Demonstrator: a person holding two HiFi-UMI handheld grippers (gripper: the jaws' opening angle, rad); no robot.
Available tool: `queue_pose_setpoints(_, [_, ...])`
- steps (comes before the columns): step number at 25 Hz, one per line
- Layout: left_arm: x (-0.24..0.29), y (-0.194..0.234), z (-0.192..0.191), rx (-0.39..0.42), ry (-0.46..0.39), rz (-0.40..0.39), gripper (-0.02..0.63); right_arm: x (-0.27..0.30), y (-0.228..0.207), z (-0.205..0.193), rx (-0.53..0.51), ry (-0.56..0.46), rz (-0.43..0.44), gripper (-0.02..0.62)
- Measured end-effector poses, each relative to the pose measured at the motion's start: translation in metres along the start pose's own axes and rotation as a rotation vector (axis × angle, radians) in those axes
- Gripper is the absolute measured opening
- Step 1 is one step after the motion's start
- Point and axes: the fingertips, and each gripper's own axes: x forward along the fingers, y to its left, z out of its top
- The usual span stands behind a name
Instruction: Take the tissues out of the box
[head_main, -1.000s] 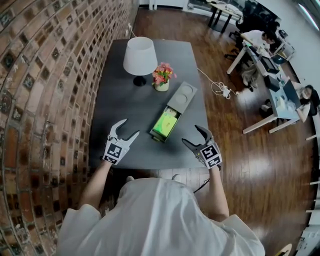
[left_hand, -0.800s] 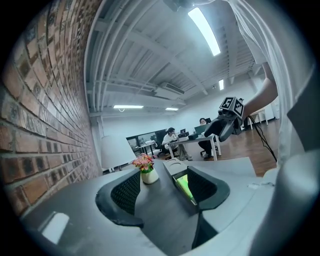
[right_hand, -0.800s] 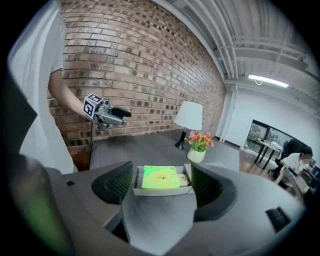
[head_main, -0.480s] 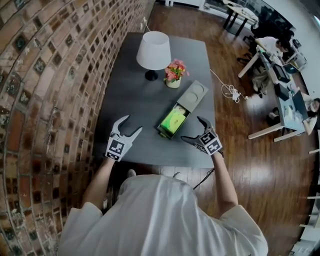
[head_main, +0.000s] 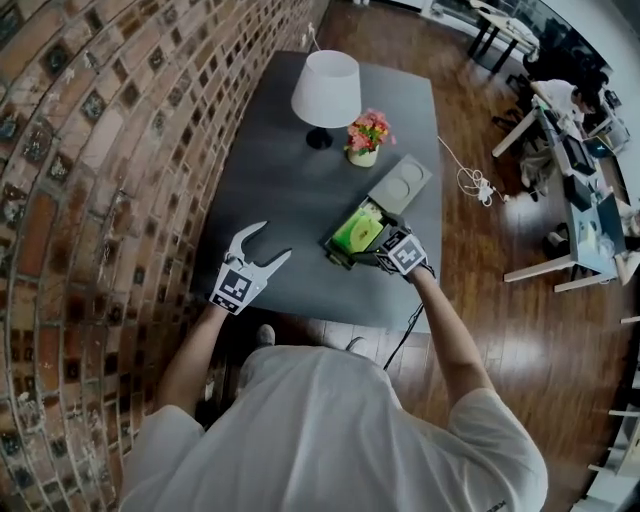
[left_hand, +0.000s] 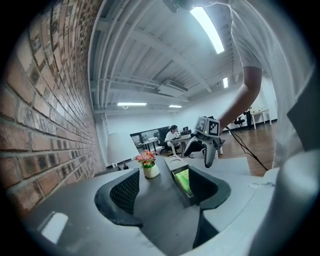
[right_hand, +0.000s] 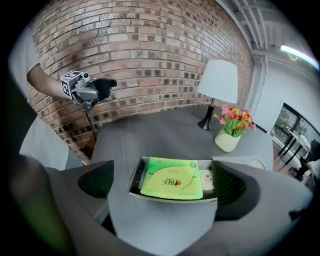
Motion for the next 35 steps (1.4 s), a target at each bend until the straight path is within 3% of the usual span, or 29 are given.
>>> queue_pose_setpoints(3, [-0.002,-0.007,-0.002,-0.006,0.010,0.010,0.308,0.022,0.002,-0.006,0.033,0.062,0.042,0.617])
queue_pose_setpoints(8, [-0.008,-0.011,0.001,-0.069,-0.002,0.053,0.308,0.054,-0.016,-0.021,-0.013,0.162,-0.001,0.617])
queue_pose_setpoints(12, [-0.014,-0.011,0.004,-0.111,-0.017,0.094,0.319,0.068,-0.025,-0.028,0.012,0.215,0.010,0.617])
queue_pose_setpoints(15, [-0.021,-0.013,0.007,-0.141,-0.034,0.115,0.333,0.076,-0.033,-0.025,0.054,0.216,-0.029,0.617])
queue_pose_setpoints(17, [-0.026,-0.013,0.013,-0.148,-0.049,0.127,0.411,0.081,-0.035,-0.023,0.097,0.213,-0.047,0.617])
queue_pose_setpoints(20, [-0.033,-0.009,0.022,-0.154,-0.071,0.157,0.411,0.090,-0.029,-0.027,0.169,0.234,-0.023,0.617])
queue_pose_setpoints(28, [-0.052,0.006,0.044,-0.195,-0.151,0.278,0.413,0.100,-0.026,-0.041,0.131,0.332,-0.040,0.617])
queue_pose_setpoints(35, [-0.067,0.004,0.054,-0.222,-0.185,0.343,0.413,0.107,-0.034,-0.036,0.096,0.286,-0.068,0.620])
